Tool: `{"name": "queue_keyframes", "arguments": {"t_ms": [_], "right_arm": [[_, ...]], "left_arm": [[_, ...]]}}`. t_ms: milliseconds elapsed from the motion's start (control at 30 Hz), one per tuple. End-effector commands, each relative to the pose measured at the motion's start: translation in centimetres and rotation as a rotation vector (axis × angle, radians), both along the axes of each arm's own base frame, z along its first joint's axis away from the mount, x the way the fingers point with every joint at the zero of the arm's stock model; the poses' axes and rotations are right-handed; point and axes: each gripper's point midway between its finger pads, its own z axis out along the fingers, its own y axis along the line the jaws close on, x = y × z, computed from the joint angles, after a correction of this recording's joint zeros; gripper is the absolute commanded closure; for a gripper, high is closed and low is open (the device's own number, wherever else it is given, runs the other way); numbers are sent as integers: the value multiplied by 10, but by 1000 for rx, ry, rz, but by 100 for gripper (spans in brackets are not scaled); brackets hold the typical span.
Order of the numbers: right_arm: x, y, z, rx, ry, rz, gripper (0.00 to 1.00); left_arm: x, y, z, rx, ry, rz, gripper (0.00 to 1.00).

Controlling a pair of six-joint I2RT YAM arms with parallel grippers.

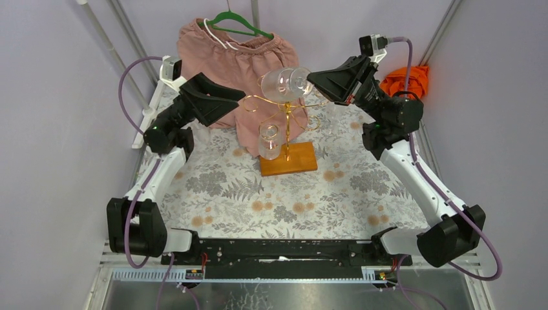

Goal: Take the wine glass off the wine glass rack

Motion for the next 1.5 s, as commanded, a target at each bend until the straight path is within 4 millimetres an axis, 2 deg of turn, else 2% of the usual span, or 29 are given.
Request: {"name": "queue_keyframes", "arguments": {"t_ms": [0,133,333,600,900,1000,1100,1367,1467], "right_arm": [[-35,-1,32,82,-145,31,100],[-33,16,25,78,-126,71,100],[-27,28,22,101,-116,99,100],[-28,51,18,158,-110,199,100],[-24,53,0,300,-84,334,100],[-24,56,-4,297,-73,348,100],[-25,59,-9,293,-63,356,100],[-30,69,-20,261,-44,384,100],[-33,72,-22,255,-40,397,100]], "left_arm": [[-8,1,1,-8,-67,-8,32],[-10,1,3,-9,-70,-10,32],[-25,1,11,-4,-102,-19,32],[-42,-1,14,-4,-118,-38,31],[-82,1,40,-33,-206,-64,35],[-93,3,49,-35,-235,-59,41],[-95,2,51,-25,-241,-47,49],[-85,1,52,-11,-196,-23,76],[-78,0,53,0,-168,0,89]]}}
